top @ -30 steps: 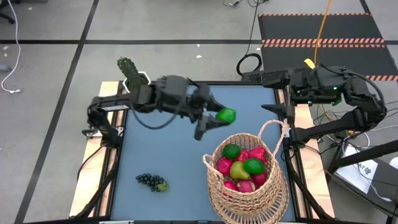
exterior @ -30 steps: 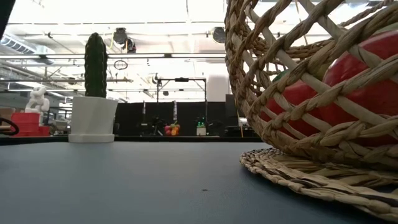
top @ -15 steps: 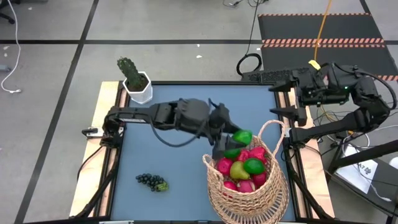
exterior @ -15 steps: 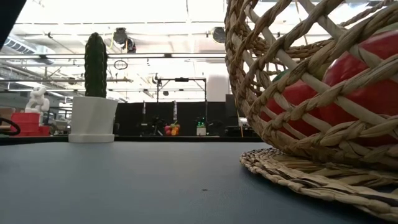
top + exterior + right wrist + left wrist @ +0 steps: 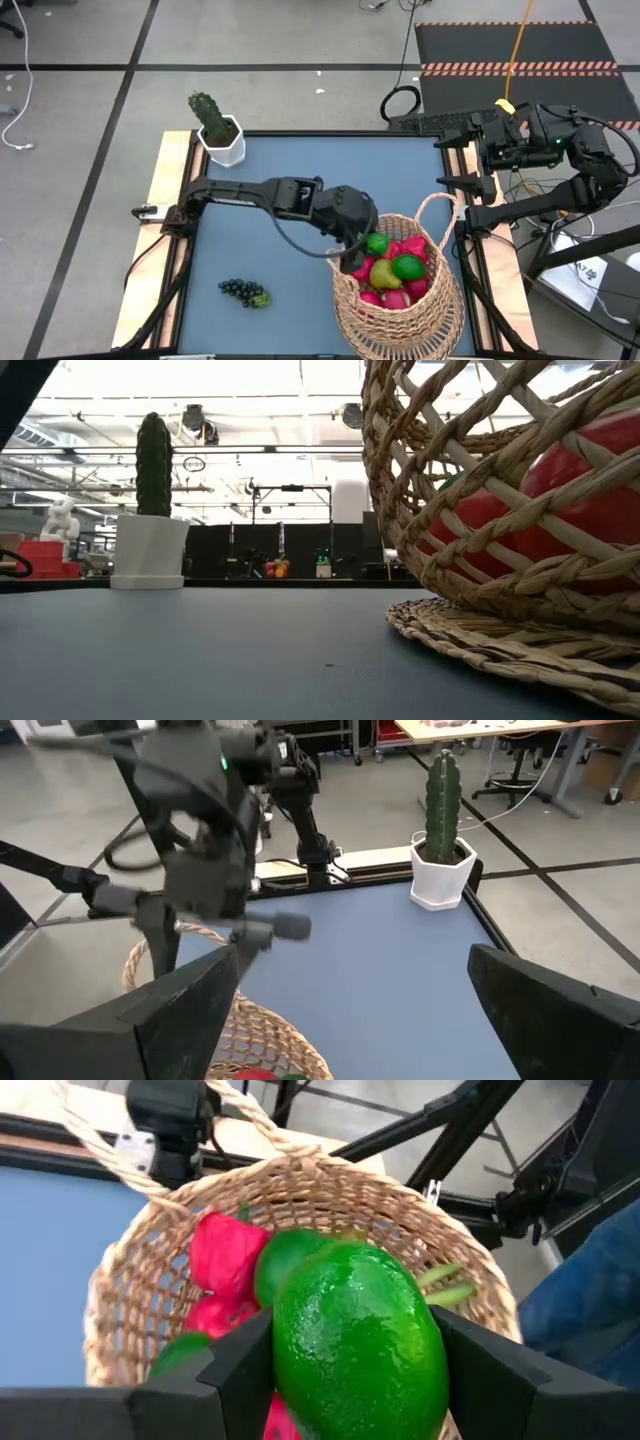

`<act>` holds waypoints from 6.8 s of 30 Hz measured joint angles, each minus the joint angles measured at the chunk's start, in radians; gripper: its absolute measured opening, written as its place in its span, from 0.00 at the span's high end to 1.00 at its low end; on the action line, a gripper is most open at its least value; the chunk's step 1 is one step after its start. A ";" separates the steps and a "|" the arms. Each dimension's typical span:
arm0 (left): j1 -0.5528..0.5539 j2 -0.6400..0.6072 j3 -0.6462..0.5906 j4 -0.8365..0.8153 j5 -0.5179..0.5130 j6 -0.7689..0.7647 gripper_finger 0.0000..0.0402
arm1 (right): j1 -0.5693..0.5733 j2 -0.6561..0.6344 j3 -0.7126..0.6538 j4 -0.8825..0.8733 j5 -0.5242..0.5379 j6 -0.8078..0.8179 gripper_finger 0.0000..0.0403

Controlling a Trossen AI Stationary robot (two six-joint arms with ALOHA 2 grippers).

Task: Build produce basket
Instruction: Put the green lime into the brown basket, then put the purple grapes into the brown basket

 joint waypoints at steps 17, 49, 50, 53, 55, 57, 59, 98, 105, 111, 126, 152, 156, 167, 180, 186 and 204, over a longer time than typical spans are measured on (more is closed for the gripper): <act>0.006 0.122 -0.028 0.020 0.072 -0.003 0.40 | 0.000 -0.001 0.000 -0.014 0.000 0.007 0.03; 0.034 0.016 0.002 0.052 0.013 -0.087 0.15 | -0.001 0.000 0.000 -0.013 0.004 -0.019 0.03; 0.040 0.002 0.002 0.041 0.000 -0.085 0.16 | -0.001 0.000 0.000 -0.013 0.004 -0.019 0.03; 0.054 -0.048 0.002 0.011 -0.051 -0.084 0.20 | -0.001 0.000 0.000 -0.015 0.005 -0.019 0.03; 0.061 -0.087 0.002 -0.047 -0.082 -0.083 0.23 | -0.001 0.000 0.000 -0.014 0.005 -0.019 0.03; 0.065 -0.121 0.002 -0.092 -0.114 -0.084 0.25 | -0.001 0.000 0.000 -0.014 0.005 -0.019 0.03; 0.066 -0.152 0.002 -0.161 -0.137 -0.083 0.27 | -0.001 0.000 0.000 -0.014 0.005 -0.019 0.03; -0.392 -0.234 -0.541 -0.564 0.051 -1.297 0.74 | 0.000 0.105 0.000 0.093 0.134 0.221 0.03; -0.479 -0.235 -0.671 -0.505 0.086 -1.412 0.77 | 0.000 0.154 0.000 0.103 0.132 0.288 0.03; -0.530 -0.236 -0.747 -0.497 0.067 -1.369 0.77 | 0.000 0.184 0.000 0.120 0.130 0.343 0.03; -0.502 -0.235 -0.901 -0.378 0.012 -1.321 0.57 | 0.000 0.190 0.000 0.141 0.129 0.347 0.03; -0.482 -0.235 -0.979 -0.269 0.023 -1.309 0.67 | 0.000 0.190 0.000 0.145 0.131 0.315 0.03; -0.482 -0.235 -0.993 -0.268 0.025 -1.297 0.67 | 0.000 0.190 0.000 0.145 0.131 0.318 0.03; -0.481 -0.235 -0.993 -0.258 -0.038 -1.276 0.67 | 0.000 0.190 0.000 0.145 0.132 0.319 0.03; -0.480 -0.236 -1.068 -0.119 0.017 -1.303 0.74 | 0.000 0.190 0.000 0.145 0.130 0.323 0.03; -0.476 -0.236 -1.056 -0.151 -0.018 -1.303 0.74 | 0.000 0.190 0.000 0.145 0.130 0.322 0.03; -0.461 -0.240 -1.055 -0.148 -0.092 -1.261 0.82 | 0.000 0.190 0.000 0.145 0.130 0.322 0.03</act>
